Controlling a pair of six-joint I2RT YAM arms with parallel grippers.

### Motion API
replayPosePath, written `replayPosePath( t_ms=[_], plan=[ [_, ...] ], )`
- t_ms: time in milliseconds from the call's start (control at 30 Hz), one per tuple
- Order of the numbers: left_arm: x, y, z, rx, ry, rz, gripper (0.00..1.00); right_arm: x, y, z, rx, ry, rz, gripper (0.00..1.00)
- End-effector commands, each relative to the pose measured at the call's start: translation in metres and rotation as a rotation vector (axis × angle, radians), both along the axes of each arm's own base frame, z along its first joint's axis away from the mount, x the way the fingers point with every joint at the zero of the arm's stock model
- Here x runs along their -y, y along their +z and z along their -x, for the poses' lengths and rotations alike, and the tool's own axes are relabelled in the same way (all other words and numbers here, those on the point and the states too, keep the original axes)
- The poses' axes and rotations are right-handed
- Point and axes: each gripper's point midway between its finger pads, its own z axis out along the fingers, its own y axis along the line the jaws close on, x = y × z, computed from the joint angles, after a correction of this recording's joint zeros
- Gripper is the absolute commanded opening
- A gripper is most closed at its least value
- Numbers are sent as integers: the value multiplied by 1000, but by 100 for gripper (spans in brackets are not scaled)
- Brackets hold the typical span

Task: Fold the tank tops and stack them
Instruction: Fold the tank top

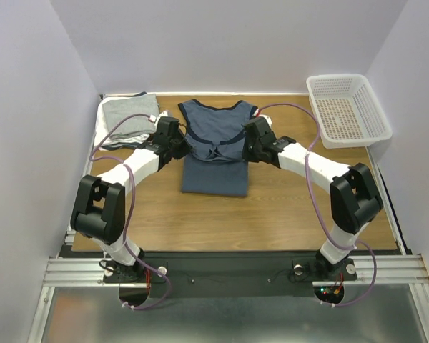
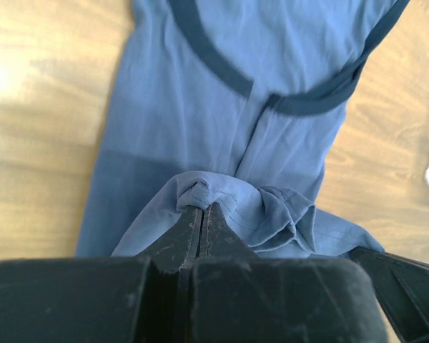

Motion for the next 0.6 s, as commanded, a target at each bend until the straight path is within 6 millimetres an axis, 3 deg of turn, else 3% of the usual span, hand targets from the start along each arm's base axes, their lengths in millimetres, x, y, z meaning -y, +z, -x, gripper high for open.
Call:
replayPosePath(
  t_ms=[0, 67, 233, 333, 367, 433, 467, 500, 567],
  plan=[
    [4, 30, -33, 103, -11, 34, 0, -11, 26, -35, 96, 6, -54, 1],
    [4, 30, -42, 107, -9, 36, 0, -11, 20, -45, 87, 0, -54, 1],
    [2, 4, -62, 70, 4, 31, 0, -8, 8, -68, 78, -22, -51, 1],
    [3, -8, -71, 59, -8, 47, 0, -5, -2, -79, 62, -30, -47, 13],
    [4, -8, -73, 59, -13, 57, 15, -3, -4, -84, 61, -33, -52, 26],
    [4, -2, -77, 85, -8, 75, 29, -4, 0, -89, 69, -33, -61, 39],
    [2, 2, -78, 99, -1, 76, 43, -3, 3, -92, 77, -32, -58, 44],
    [-1, 13, -80, 129, 10, 78, 47, -3, 9, -96, 92, -31, -61, 55],
    [-5, 25, -81, 157, 16, 78, 55, -3, 15, -98, 108, -25, -57, 64]
  ],
)
